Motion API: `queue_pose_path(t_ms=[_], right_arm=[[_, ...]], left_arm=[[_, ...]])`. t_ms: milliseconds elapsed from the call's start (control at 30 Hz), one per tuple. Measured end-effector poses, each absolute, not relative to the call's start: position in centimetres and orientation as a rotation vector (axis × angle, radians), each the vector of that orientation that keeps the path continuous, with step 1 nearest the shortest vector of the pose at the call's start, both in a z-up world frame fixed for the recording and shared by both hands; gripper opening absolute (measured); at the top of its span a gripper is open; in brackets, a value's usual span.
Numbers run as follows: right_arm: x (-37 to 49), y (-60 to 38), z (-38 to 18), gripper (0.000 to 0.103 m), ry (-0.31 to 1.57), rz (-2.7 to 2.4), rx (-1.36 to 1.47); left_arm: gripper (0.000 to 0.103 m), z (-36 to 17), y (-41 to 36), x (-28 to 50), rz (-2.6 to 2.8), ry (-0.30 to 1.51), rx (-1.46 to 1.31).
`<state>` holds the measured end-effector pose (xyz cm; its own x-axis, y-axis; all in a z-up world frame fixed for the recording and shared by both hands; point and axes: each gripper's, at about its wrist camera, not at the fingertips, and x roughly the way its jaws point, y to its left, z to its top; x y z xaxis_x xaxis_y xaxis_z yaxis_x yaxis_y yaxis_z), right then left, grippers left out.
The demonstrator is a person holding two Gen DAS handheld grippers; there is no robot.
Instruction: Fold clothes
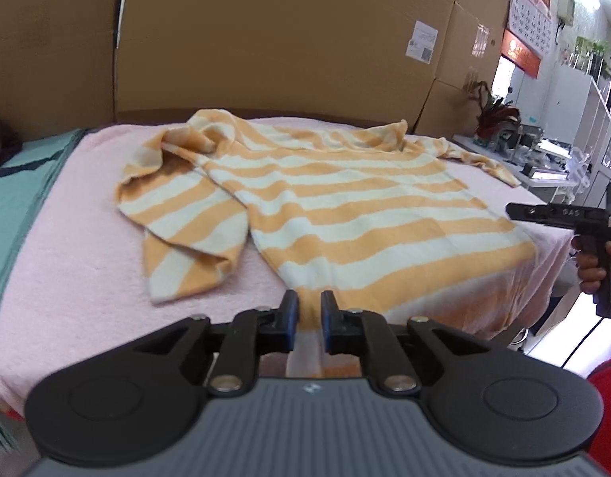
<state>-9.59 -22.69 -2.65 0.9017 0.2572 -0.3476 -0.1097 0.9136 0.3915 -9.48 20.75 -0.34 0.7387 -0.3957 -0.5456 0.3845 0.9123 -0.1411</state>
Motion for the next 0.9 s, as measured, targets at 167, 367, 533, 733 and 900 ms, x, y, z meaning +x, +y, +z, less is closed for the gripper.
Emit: queue_pose_path(t_ms=[167, 367, 533, 733, 900], right_arm=[[-7.0, -20.6, -2.2, 0.041, 0.426, 0.237, 0.311], [-3.0, -18.7, -3.0, 0.039, 0.487, 0.196, 0.237], [0.6, -21.8, -0.9, 0.041, 0.5, -0.092, 0.286], [4.7, -20.3, 0.9, 0.045, 0.482, 0.146, 0.212], [11.3, -20.9, -1.1, 0.033, 0.616, 0.087, 0.211]], left_arm=[[0.061, 3.8, 20.3, -7.6, -0.509, 0.447, 0.022], [0.064, 4.5, 15.1, -0.9, -0.567, 0.359, 0.051], [0.064, 1.6, 9.7, 9.2, -0.473, 0.545, 0.078], [0.067, -1.2, 6.9, 16.5, -0.52, 0.621, 0.038], [0.1, -2.4, 8.5, 17.8, -0.549, 0.647, -0.074]])
